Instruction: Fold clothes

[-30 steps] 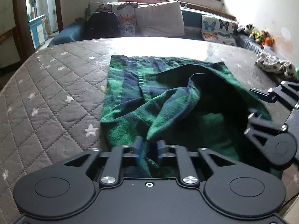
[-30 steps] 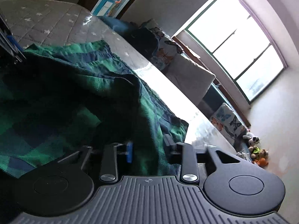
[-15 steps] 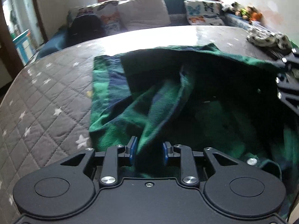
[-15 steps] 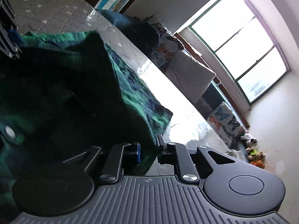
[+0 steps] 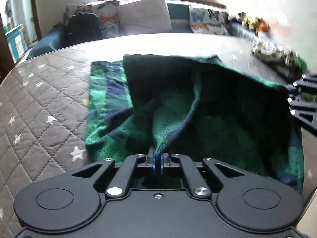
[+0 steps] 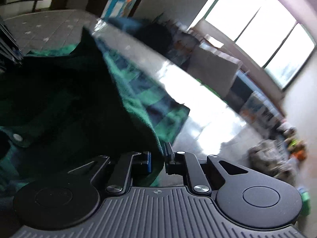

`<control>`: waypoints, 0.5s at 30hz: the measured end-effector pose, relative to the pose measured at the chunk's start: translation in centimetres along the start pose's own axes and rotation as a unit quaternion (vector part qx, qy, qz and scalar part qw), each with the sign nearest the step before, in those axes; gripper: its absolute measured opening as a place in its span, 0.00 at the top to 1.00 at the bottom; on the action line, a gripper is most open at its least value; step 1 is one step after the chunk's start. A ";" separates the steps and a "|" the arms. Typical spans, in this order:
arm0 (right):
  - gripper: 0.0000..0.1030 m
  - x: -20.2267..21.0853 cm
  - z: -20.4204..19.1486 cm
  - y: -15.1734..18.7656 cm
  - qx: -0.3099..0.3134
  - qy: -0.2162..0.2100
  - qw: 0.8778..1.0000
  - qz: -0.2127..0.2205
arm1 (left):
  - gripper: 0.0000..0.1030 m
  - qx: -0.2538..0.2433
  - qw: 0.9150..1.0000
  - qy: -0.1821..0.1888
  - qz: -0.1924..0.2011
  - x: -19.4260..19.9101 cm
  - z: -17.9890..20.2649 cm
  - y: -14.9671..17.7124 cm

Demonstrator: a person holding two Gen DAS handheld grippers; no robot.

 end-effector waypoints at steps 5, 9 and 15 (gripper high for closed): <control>0.89 2.1 0.5 -1.5 0.041 0.061 0.996 0.049 | 0.97 0.034 0.998 -0.012 0.042 2.4 -1.6 -1.3; 0.89 3.4 1.7 -2.6 0.042 0.086 0.993 0.071 | 0.97 0.059 0.995 -0.025 0.074 4.5 -3.0 -2.4; 0.90 5.6 4.9 -5.0 0.043 0.124 0.986 0.104 | 0.97 0.085 0.988 -0.055 0.113 7.4 -5.4 -4.0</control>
Point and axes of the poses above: each gripper's, at about its wrist camera, not at the fingertips, and x roughly against the way its jaws point, z to its right, y to its underside, the point moved 10 cm from there along -x, roughly the way its jaws point, and after that the axes turned 1 degree about x, right-handed, at the moved point
